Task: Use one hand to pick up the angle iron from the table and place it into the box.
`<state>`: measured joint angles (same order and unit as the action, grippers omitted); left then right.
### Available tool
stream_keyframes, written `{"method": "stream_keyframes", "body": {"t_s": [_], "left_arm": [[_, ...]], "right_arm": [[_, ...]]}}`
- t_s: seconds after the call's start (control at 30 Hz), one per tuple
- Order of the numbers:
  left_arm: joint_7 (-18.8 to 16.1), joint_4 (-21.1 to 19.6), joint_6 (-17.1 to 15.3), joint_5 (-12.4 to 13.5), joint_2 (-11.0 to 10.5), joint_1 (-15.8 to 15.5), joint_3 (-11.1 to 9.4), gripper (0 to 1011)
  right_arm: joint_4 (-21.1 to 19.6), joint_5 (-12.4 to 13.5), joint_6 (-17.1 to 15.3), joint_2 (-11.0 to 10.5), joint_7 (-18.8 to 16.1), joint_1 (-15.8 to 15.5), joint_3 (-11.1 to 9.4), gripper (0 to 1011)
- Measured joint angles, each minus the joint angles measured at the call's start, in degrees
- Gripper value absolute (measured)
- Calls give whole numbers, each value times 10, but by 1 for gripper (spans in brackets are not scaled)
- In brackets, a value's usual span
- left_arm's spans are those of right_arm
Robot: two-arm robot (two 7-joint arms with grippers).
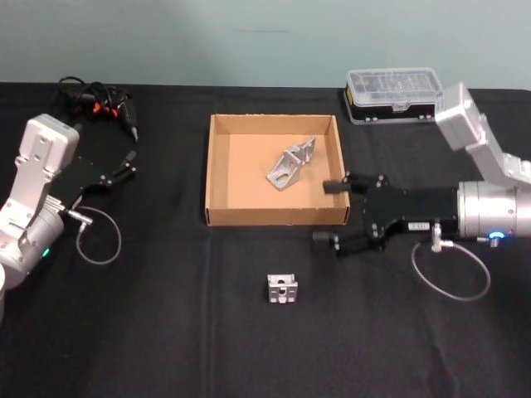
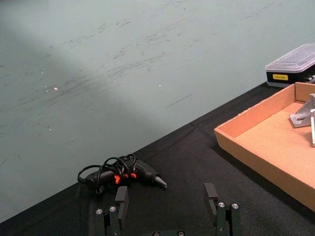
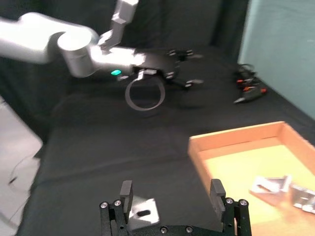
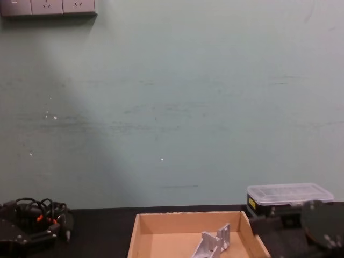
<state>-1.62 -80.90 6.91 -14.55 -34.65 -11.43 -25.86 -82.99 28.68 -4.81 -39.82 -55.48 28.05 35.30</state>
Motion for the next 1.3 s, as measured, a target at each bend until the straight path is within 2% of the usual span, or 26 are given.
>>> {"method": "stream_keyframes", "body": {"t_s": [0.17,0.37,0.57,0.9,1.1,1.3], "left_arm": [[0,0,0,0,0,0,0,1000],[0,0,0,0,0,0,0,1000],[0,0,0,0,0,0,0,1000],[0,0,0,0,0,0,0,1000],[0,0,0,0,0,0,0,1000],[0,0,0,0,0,0,0,1000]], "right_arm": [[4,-10,20,-10,-31,6,24,1003],[1,-20,20,-9,-34,7,45,1003],[-6,-27,7,-6,-13,4,62,1003],[-28,-42,-31,-6,48,-10,79,1003],[-27,-53,-42,2,67,-13,85,1003],[-16,-57,-49,13,68,-8,92,1003]]}}
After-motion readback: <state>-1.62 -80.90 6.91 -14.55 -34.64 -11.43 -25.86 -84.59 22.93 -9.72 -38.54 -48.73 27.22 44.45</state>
